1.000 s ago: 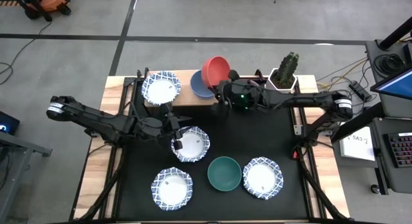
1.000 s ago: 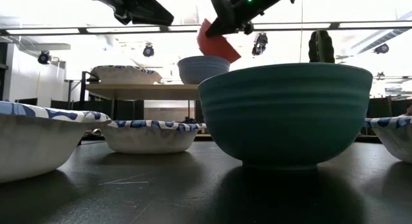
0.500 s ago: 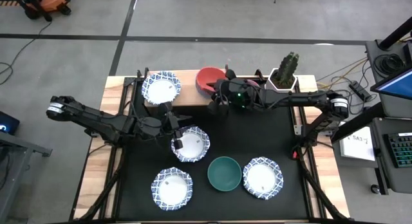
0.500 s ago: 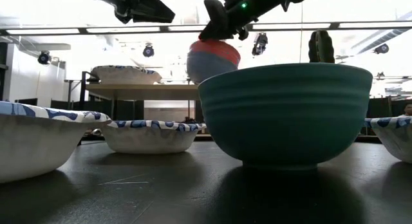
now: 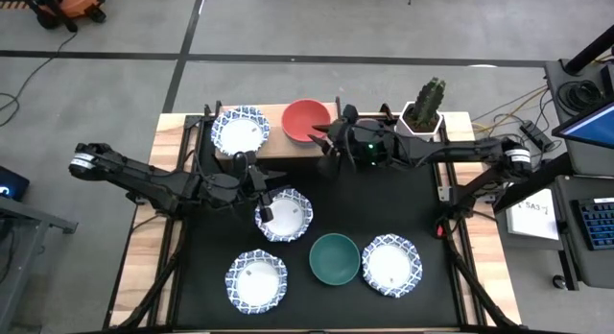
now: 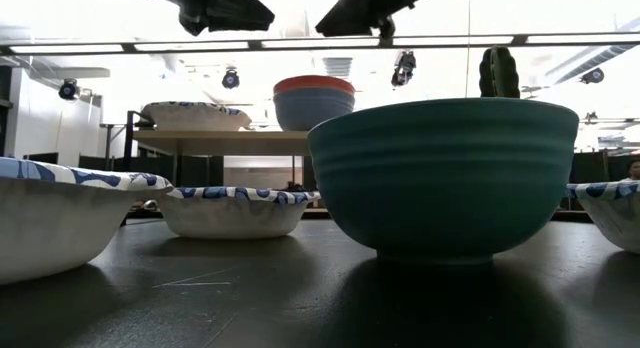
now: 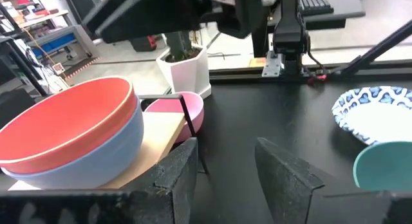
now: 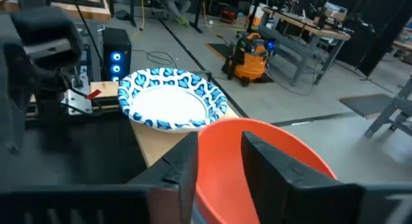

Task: Place and stack bowls onto a shelf
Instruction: Stack the white patterned bowl on top of the white patterned bowl on the shelf

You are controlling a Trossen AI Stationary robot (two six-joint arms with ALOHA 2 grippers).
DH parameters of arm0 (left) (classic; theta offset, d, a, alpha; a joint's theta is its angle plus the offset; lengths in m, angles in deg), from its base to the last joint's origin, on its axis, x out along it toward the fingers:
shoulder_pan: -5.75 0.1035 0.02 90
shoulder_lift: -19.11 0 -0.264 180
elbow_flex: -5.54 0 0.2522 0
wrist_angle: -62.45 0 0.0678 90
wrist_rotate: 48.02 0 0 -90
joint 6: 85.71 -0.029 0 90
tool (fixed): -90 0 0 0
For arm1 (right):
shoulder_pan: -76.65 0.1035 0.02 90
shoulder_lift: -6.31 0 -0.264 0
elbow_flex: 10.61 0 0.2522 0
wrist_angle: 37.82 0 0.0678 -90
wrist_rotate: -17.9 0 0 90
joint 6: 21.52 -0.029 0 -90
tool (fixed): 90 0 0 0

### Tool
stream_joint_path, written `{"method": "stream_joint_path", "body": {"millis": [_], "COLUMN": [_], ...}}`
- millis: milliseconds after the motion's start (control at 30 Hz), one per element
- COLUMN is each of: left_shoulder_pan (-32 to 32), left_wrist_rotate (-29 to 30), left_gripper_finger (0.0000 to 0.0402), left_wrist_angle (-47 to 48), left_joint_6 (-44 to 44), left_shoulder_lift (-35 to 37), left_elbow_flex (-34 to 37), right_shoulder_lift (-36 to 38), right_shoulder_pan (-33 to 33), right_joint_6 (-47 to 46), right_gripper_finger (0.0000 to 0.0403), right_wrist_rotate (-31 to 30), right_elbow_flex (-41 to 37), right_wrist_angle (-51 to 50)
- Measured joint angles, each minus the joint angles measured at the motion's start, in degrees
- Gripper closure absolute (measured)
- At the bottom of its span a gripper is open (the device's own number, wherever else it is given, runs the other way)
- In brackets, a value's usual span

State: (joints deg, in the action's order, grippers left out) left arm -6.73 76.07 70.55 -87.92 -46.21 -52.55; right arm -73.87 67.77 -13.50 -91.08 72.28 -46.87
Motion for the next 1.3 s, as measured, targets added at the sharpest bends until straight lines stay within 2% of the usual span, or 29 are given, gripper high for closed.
{"method": "stream_joint_path", "body": {"millis": [233,367,700,800,933,1000,1167,1233,1300], "left_shoulder_pan": [0.3,0.3,0.3,0.4,0.3,0.3,0.2,-0.2,-1.2], "left_wrist_rotate": [0.0,0.0,-0.9,-5.6,-20.2,-25.4,-26.1,-26.9,-30.0], "left_gripper_finger": [0.0262,0.0262,0.0262,0.0262,0.0262,0.0264,0.0271,0.0272,0.0272], "left_wrist_angle": [-0.8,-0.8,2.9,6.3,9.1,15.0,43.5,51.1,54.8], "left_joint_6": [0.2,0.9,7.4,12.0,20.6,26.6,44.6,52.2,57.0], "left_shoulder_lift": [0.0,0.0,-0.8,-1.5,-3.0,-4.1,-9.7,-12.5,-15.2], "left_elbow_flex": [0.0,0.0,0.1,0.1,-0.7,-3.2,-13.4,-15.4,-15.7], "right_shoulder_lift": [3.6,6.5,16.3,18.9,21.7,23.0,24.3,24.3,24.1], "right_shoulder_pan": [-1.1,1.2,9.9,12.9,16.3,17.6,19.5,19.9,20.0], "right_joint_6": [-3.1,-5.6,-14.4,-15.7,-17.4,-18.1,-19.0,-19.0,-18.8], "right_gripper_finger": [0.0364,0.0389,0.0394,0.0394,0.0394,0.0394,0.0394,0.0394,0.0394], "right_wrist_rotate": [-0.5,-0.2,-0.5,-0.5,-0.5,-0.5,-0.5,-0.5,-0.5], "right_elbow_flex": [-8.6,-14.4,-27.9,-31.9,-36.0,-37.6,-39.3,-39.5,-39.6], "right_wrist_angle": [1.3,4.0,4.8,4.6,4.7,4.6,4.8,5.0,5.0]}}
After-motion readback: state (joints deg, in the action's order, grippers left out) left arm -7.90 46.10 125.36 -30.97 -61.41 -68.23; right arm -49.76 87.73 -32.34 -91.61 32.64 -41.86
